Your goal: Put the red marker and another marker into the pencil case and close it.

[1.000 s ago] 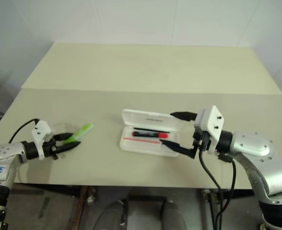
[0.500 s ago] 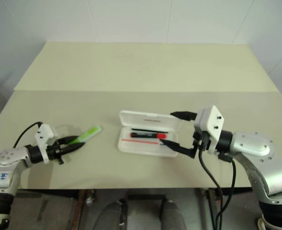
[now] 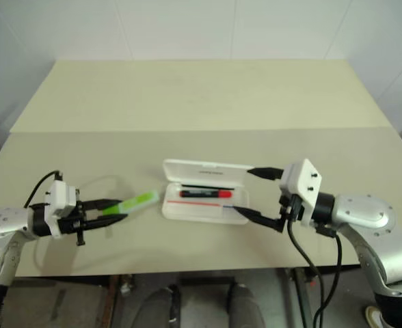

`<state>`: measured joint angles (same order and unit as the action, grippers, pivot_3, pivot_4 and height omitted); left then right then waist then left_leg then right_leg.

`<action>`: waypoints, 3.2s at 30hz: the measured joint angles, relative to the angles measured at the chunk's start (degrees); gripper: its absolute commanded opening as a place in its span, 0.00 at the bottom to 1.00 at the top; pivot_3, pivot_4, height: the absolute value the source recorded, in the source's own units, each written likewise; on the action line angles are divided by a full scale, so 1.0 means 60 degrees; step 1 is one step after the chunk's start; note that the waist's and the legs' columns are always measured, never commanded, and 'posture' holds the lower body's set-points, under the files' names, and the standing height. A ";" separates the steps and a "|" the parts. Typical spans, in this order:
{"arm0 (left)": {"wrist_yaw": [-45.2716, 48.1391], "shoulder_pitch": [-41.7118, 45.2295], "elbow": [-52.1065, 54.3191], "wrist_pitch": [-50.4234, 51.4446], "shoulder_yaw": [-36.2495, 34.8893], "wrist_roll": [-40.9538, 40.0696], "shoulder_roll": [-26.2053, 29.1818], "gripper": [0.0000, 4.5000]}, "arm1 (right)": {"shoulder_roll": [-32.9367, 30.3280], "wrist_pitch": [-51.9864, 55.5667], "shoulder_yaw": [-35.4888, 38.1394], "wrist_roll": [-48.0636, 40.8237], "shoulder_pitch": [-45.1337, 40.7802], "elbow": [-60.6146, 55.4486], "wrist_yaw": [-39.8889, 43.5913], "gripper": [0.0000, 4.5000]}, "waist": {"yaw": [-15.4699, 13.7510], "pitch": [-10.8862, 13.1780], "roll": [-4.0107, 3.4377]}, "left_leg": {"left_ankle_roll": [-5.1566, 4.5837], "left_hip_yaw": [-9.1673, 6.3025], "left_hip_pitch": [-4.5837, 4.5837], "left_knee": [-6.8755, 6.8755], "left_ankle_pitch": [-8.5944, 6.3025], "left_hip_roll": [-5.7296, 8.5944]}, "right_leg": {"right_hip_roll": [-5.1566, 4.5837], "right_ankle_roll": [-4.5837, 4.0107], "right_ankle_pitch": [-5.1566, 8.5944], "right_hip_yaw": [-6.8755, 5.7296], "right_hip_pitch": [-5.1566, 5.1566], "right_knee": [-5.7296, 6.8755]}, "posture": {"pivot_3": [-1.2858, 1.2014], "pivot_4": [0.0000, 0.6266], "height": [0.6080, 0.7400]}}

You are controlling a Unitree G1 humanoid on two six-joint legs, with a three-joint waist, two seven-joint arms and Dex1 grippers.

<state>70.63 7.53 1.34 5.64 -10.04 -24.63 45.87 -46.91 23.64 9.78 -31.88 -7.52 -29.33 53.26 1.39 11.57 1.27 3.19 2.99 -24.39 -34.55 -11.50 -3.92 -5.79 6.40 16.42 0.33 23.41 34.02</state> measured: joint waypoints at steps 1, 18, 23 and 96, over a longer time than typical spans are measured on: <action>0.0192 0.0195 -0.0091 -0.0310 0.0258 0.0210 0.0037 0.25 | -0.0019 -0.0002 0.0041 0.0007 0.0103 -0.0015 -0.0001 1.00 | -0.0007 0.0000 0.0002 | 0.0000 0.0000 -0.0001 -0.0009 0.0000 0.0000 | 0.0000 -0.0002 -0.0002 0.0000 -0.0001 0.0000 | 0.52 0.24 1.00; 0.0863 0.3625 -0.2547 -0.1849 0.2715 0.1823 -0.1302 0.25 | 0.0040 0.0049 0.0882 -0.0011 0.1471 -0.1125 -0.0863 1.00 | 0.0011 -0.0003 0.0011 | -0.0008 0.0005 -0.0013 -0.0086 -0.0002 0.0000 | 0.0015 0.0031 -0.0028 0.0023 -0.0003 0.0037 | 0.52 0.24 1.00; 0.1093 0.3911 -0.2713 -0.1867 0.3015 0.1896 -0.1511 0.25 | 0.0072 0.0056 0.1063 -0.0022 0.1699 -0.1318 -0.1091 1.00 | -0.0012 -0.0003 0.0015 | -0.0013 0.0003 -0.0013 -0.0101 0.0001 0.0000 | 0.0016 0.0031 -0.0029 0.0025 -0.0006 0.0044 | 0.52 0.24 1.00; 0.1276 0.3875 0.1286 0.3031 0.2650 -0.0214 -0.1412 0.99 | 0.0539 0.0325 0.1987 0.0433 0.3986 -0.0505 -0.1746 1.00 | -0.0224 -0.0004 0.0021 | -0.0026 -0.0016 0.0002 -0.0179 0.0009 0.0000 | 0.0026 0.0021 -0.0020 0.0032 -0.0037 0.0100 | 0.52 0.24 1.00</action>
<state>78.29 30.79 9.06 23.82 5.86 -25.92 37.40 -43.68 25.59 21.70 -29.28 16.39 -32.37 42.78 0.05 11.54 1.39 3.04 2.89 -24.38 -35.62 -11.45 -3.92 -5.63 6.52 16.30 0.52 23.19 34.62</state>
